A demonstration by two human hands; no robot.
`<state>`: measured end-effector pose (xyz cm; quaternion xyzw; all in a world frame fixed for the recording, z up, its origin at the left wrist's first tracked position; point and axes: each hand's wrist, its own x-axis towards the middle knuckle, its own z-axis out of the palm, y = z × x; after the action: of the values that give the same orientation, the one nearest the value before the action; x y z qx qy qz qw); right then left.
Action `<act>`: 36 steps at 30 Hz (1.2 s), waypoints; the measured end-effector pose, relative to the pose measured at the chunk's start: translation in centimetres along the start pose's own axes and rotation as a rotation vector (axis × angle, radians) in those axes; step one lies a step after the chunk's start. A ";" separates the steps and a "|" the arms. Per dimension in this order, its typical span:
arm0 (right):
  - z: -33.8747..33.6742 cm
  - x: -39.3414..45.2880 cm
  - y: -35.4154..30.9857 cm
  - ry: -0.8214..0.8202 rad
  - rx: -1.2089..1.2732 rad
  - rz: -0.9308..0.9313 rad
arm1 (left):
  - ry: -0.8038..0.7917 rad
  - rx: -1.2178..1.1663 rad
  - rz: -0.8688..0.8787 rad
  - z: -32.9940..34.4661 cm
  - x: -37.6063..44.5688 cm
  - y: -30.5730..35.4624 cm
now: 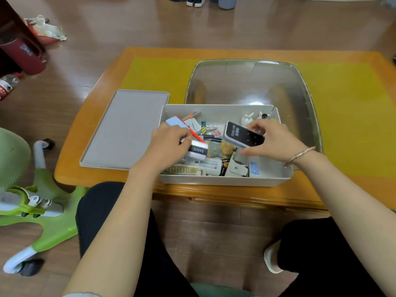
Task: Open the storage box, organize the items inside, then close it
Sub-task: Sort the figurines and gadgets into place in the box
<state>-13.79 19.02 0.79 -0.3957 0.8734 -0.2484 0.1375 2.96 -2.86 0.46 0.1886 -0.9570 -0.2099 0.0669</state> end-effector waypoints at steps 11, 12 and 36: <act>1.2 -0.8 1.9 0.383 0.336 0.121 | -0.185 0.071 0.275 5.1 3.7 6.8; 1.2 -0.7 1.9 0.377 0.365 0.117 | -0.243 0.099 0.271 6.1 4.4 7.4; 2.1 -0.7 2.5 0.380 0.167 0.058 | -0.567 0.168 0.206 8.9 7.9 8.3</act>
<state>-13.99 20.23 -2.25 -0.3037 0.8709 -0.3862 0.0097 -8.89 4.41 -3.69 0.0297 -0.9656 -0.1666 -0.1974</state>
